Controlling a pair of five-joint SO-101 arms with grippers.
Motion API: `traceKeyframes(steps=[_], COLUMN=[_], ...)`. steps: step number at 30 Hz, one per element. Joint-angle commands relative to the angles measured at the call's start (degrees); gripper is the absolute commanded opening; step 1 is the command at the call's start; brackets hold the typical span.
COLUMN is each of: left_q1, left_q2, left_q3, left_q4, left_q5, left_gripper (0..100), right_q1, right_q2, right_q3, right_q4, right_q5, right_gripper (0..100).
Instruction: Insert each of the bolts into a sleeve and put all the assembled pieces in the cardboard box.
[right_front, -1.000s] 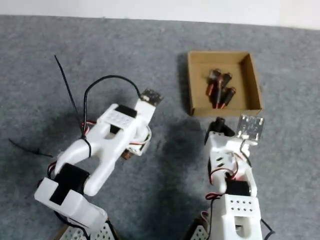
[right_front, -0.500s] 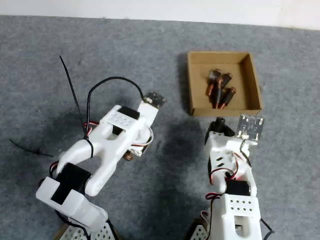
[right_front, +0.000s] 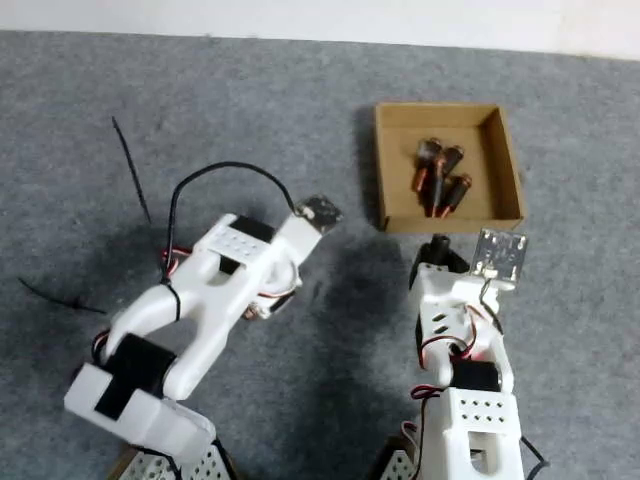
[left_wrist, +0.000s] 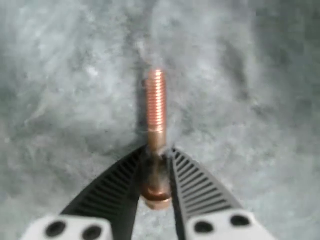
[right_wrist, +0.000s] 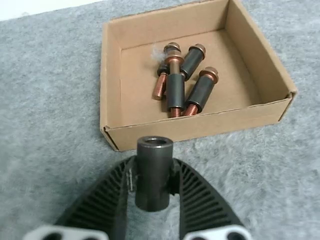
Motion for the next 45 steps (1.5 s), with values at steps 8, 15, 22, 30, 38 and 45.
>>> traceKeyframes(steps=[8, 15, 22, 30, 38, 45], left_q1=[-9.01, -17.36, -17.45, -17.54, -14.73, -15.08], left_q2=[-10.59, -10.68, -9.98, 12.79, 32.4, 35.47], left_q3=[-0.22, -6.99, -13.23, -35.82, -57.1, -61.14], left_q4=[17.41, 18.73, 18.73, 21.1, 36.66, 38.42], left_q5=[-53.01, -56.88, -58.46, -49.67, -49.23, -47.56], left_gripper=[1, 1, 1, 1, 1, 12], right_q1=[0.31, 0.31, -0.84, -0.84, -0.84, -0.84], right_q2=[-1.01, -1.01, -0.84, -0.92, -0.92, -0.84], right_q3=[-0.4, -0.4, -0.22, 0.75, 0.75, 0.84], right_q4=[-1.45, -1.45, -4.53, -4.97, -4.97, -4.97], right_q5=[2.9, 3.08, 3.25, 3.25, 3.25, 3.25], right_gripper=[0.4, 0.4, 0.4, 0.4, 0.4, 0.4])
